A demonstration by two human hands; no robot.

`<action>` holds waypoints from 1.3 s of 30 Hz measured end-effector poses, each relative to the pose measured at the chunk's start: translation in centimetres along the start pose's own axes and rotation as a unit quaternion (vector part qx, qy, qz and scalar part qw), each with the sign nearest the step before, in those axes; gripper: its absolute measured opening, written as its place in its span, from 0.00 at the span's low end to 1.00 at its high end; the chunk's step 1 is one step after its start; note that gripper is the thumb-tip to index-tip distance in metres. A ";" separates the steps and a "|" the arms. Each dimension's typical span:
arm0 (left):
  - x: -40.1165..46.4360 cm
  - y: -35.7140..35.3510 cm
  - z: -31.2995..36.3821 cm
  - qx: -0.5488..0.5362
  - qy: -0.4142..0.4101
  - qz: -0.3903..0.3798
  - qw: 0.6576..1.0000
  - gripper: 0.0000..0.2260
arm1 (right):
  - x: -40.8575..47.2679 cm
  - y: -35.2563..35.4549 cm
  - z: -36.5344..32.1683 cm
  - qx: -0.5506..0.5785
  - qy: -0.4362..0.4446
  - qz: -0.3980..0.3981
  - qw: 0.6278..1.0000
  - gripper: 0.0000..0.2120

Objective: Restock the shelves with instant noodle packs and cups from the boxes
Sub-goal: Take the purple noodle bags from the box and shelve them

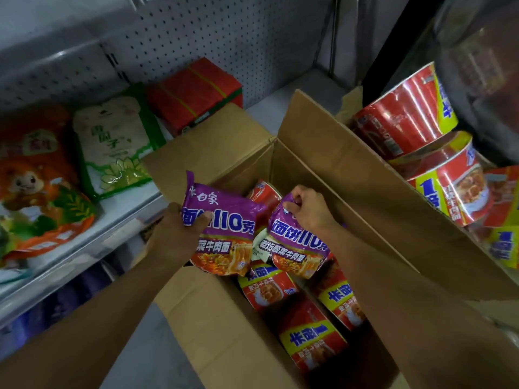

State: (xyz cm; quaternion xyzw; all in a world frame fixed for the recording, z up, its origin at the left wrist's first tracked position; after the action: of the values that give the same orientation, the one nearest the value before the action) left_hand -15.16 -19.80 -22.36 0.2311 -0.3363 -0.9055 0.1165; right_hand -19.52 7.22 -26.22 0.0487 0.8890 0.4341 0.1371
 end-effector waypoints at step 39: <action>-1.2 -2.4 2.8 -0.003 -0.055 0.037 0.998 0.23 | -8.1 -3.3 9.5 0.213 -0.382 0.173 0.883 0.30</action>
State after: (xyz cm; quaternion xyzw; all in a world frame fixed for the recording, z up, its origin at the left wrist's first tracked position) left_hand -15.63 -15.94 -21.65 0.1678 -0.3481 -0.9128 0.1320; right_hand -8.98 10.71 -32.75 0.3913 0.8163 0.1992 0.3752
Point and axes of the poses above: each hand's wrist, its own x-axis towards the middle knuckle, its own y-axis out of the back of the hand, z = x × y, the point moved 6 cm from there along x, towards the middle knuckle, and after that the axes turned 11 degrees about z, right-handed, at the moved point
